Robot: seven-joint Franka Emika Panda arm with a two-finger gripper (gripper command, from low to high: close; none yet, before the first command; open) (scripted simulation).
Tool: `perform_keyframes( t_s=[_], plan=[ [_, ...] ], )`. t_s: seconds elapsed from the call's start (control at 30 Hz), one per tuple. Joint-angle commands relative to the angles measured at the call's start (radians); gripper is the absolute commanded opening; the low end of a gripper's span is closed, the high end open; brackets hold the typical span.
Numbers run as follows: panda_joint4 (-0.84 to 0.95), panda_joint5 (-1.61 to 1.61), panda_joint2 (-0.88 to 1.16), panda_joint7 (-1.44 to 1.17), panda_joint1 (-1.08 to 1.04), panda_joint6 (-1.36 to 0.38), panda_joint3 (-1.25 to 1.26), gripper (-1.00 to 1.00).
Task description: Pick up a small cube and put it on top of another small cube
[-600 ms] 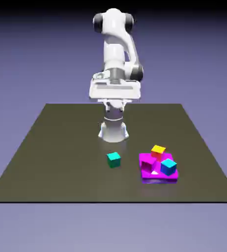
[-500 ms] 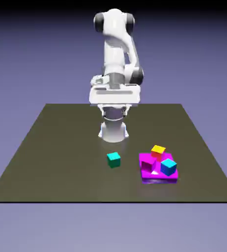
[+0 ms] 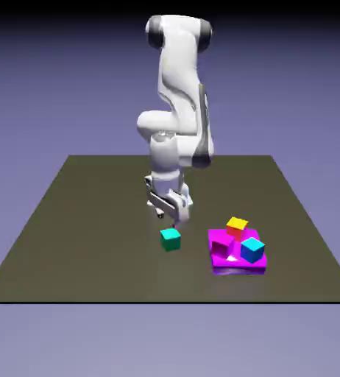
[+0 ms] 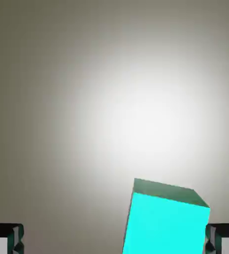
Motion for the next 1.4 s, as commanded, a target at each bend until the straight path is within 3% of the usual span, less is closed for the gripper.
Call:
perform_keyframes(
  t_s=[0.0,0.37,0.4,0.83,1.27,1.37],
  plan=[
    [0.0,0.0,0.0,0.0,0.0,0.0,0.0,0.0],
    [0.057,0.006,0.396,-0.04,0.014,0.344,-0.025,0.0],
    [0.057,0.006,0.396,-0.04,0.014,0.344,-0.025,-1.0],
    [0.0,0.0,0.0,0.0,0.0,0.0,0.0,-1.0],
    [0.469,-0.19,-0.023,0.339,-0.024,-0.433,0.309,-1.0],
    [0.454,-0.25,0.05,0.383,-0.009,-0.358,0.295,-1.0]
  ],
)
